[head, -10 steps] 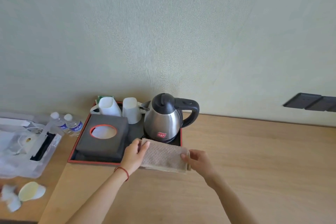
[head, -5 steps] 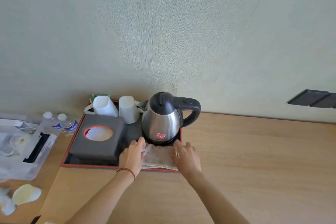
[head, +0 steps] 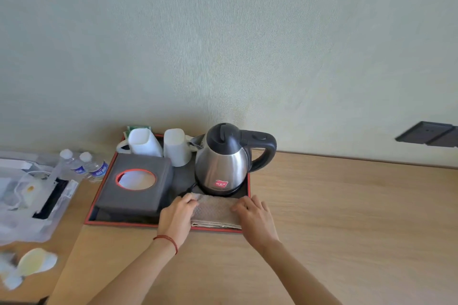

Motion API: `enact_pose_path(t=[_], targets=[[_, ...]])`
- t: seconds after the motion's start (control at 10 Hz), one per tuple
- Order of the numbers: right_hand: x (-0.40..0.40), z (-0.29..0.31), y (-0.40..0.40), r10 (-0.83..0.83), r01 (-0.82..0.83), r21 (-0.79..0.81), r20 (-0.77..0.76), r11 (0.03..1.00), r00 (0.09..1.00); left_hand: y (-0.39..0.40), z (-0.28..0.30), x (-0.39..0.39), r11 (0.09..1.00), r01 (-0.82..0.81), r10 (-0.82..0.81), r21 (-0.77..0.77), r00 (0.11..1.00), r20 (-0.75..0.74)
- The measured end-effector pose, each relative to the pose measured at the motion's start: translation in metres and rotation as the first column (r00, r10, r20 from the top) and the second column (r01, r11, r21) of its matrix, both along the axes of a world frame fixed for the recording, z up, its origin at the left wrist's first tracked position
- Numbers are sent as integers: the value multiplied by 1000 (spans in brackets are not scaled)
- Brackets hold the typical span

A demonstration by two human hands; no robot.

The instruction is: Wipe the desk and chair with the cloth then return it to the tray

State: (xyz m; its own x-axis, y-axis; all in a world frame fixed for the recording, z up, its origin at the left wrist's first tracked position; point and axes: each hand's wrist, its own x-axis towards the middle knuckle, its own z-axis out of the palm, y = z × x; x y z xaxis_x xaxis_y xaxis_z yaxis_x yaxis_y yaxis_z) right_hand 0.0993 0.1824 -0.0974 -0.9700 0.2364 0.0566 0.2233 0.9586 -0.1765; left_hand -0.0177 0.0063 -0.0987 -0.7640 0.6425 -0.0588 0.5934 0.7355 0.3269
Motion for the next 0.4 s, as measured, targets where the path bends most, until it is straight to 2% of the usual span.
enact_pose_path(t=[0.1, 0.2, 0.3, 0.4], targets=[[-6, 4, 1, -38, 39, -13, 49, 999, 998, 6, 1, -1, 999, -49, 50, -16, 997, 62], [-3, 21, 5, -144, 196, -369, 164, 909, 976, 2, 18, -1, 979, -183, 150, 85, 942, 301], [-2, 70, 26, -349, 346, -709, 149, 614, 925, 4, 64, -12, 927, -321, 191, 195, 851, 490], [4, 141, 48, -349, 280, -898, 157, 339, 924, 19, 138, -22, 914, -355, 162, 196, 763, 625]])
